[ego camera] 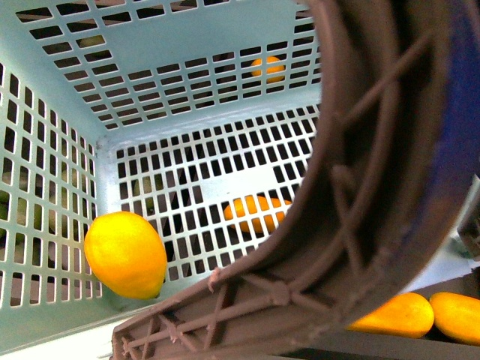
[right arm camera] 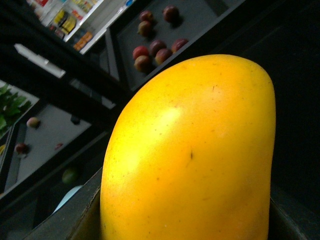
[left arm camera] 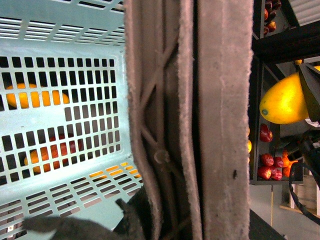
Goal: Pick lemon and mango into basket
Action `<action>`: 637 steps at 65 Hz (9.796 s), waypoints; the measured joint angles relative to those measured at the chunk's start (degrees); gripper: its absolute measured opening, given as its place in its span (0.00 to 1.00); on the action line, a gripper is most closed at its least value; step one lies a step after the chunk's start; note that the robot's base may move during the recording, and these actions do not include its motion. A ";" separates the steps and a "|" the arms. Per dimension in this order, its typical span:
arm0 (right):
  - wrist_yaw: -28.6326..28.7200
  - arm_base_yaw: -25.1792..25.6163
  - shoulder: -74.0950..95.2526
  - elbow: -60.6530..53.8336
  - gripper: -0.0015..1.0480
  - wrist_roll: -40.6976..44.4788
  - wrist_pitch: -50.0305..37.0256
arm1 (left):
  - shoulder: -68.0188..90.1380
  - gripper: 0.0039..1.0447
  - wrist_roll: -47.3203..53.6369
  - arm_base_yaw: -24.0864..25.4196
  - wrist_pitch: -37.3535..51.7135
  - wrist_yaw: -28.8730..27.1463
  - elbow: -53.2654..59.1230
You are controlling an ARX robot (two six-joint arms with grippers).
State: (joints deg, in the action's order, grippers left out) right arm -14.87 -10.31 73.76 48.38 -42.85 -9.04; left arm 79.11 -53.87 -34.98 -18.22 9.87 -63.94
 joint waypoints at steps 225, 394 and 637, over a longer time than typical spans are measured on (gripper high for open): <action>14.78 10.12 -73.24 -47.30 0.02 42.51 8.92 | 0.28 0.14 0.07 -0.04 -0.04 0.00 0.02; 14.97 10.25 -73.57 -47.36 0.92 42.62 9.11 | 1.60 0.14 5.86 2.73 16.94 -5.20 4.17; 14.75 10.23 -73.59 -47.36 0.92 42.60 9.11 | -62.90 0.03 53.22 34.84 34.49 -9.86 63.06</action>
State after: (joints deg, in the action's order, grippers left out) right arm -0.12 -0.08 0.16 1.02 -0.25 0.08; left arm 16.21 -0.64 -0.14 16.27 0.01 -0.89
